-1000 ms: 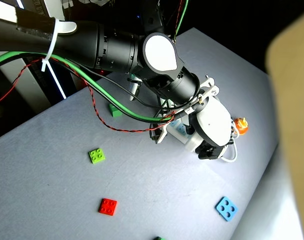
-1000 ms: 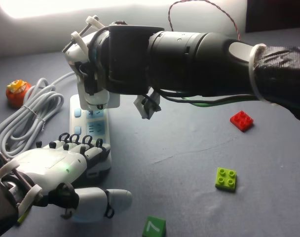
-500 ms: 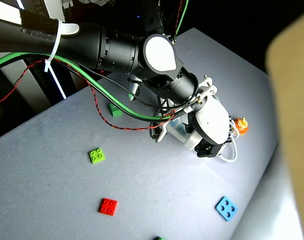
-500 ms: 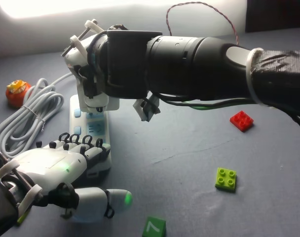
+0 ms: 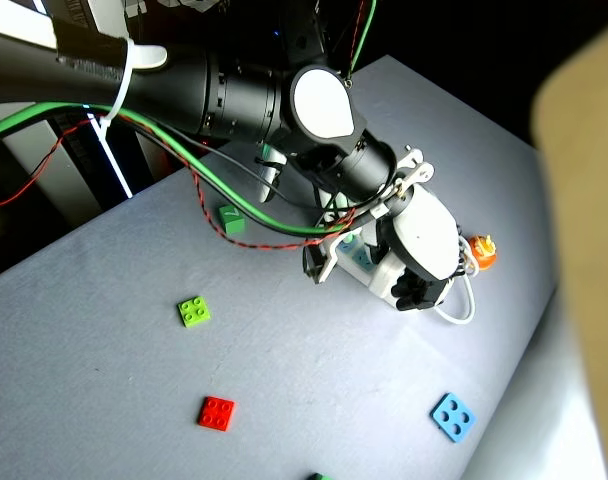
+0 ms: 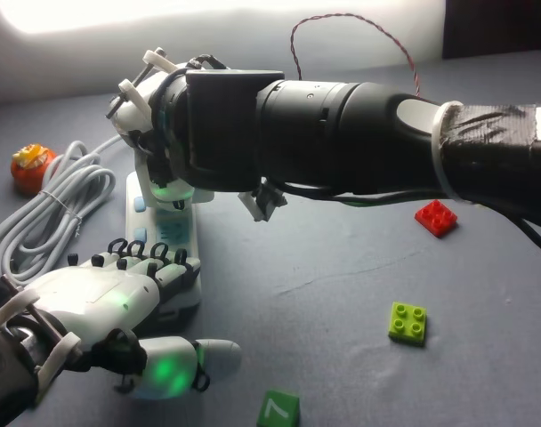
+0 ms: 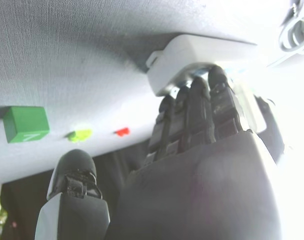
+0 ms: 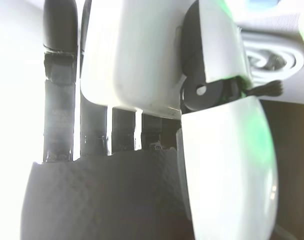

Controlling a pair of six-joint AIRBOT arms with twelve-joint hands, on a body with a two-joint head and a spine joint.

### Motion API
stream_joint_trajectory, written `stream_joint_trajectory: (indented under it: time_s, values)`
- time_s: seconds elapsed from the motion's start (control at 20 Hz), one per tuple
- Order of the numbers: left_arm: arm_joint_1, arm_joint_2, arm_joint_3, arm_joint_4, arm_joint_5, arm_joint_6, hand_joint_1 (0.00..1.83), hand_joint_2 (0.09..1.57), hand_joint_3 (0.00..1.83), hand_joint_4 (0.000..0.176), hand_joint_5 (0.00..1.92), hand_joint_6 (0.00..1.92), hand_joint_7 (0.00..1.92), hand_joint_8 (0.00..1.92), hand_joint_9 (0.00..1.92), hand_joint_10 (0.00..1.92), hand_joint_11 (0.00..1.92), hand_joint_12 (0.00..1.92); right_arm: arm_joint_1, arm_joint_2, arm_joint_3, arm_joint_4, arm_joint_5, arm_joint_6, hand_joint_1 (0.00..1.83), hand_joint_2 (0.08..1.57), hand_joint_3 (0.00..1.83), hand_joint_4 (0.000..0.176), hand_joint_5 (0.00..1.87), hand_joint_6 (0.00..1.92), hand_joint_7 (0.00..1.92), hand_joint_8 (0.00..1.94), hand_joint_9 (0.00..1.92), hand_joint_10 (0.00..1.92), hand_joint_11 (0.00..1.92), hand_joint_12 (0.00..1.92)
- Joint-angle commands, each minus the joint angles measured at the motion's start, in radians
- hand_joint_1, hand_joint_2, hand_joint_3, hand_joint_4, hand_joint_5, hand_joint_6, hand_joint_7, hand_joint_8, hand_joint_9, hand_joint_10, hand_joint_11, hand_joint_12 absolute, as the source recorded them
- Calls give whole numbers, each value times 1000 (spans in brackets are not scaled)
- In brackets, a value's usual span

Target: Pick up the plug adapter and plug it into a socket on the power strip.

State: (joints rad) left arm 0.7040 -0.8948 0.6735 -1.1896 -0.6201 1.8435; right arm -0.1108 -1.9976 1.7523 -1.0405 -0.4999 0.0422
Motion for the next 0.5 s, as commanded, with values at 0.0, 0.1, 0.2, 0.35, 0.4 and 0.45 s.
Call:
stream_joint_trajectory:
  time_s: [0.0, 0.1, 0.2, 0.35, 0.4, 0.45]
  values:
    - [-4, -15, 2, 12, 35, -6, 0, 1137, 0, 0, 103, 1, 84, 4, 69, 3, 0, 173, -15, -4, -4, -2, 47, 12, 1385, 1071, 1, 0, 983, 939, 1086, 832, 1019, 943, 839, 851]
    - [-4, -16, 2, 12, 35, -6, 0, 1139, 1, 0, 105, 1, 92, 5, 76, 4, 0, 189, -22, -4, -5, -1, 46, 20, 1267, 1082, 0, 0, 1006, 910, 1103, 824, 1067, 525, 849, 845]
    - [-4, -16, 3, 12, 35, -6, 0, 1137, 0, 0, 106, 1, 88, 1, 66, 1, 0, 180, -21, -1, -5, -1, 45, 17, 1360, 1065, 0, 0, 1019, 876, 1121, 770, 1074, 770, 868, 820]
    - [-5, -16, 3, 12, 31, -6, 0, 1139, 0, 0, 90, 1, 66, 0, 55, 0, 0, 151, -12, 12, -7, 40, 55, -10, 1386, 1070, 0, 0, 987, 927, 1099, 800, 1026, 948, 856, 867]
    - [-6, -16, 4, 12, 31, -6, 0, 1142, 1, 0, 97, 3, 70, 1, 59, 1, 0, 164, -10, 16, -8, 61, 57, -24, 1386, 1069, 0, 0, 990, 925, 1101, 792, 1029, 943, 854, 868]
    - [-6, -16, 4, 12, 31, -6, 0, 1142, 1, 0, 100, 3, 76, 4, 63, 3, 0, 168, -8, 19, -9, 67, 58, -27, 1386, 1068, 0, 0, 992, 919, 1102, 797, 1030, 940, 853, 867]
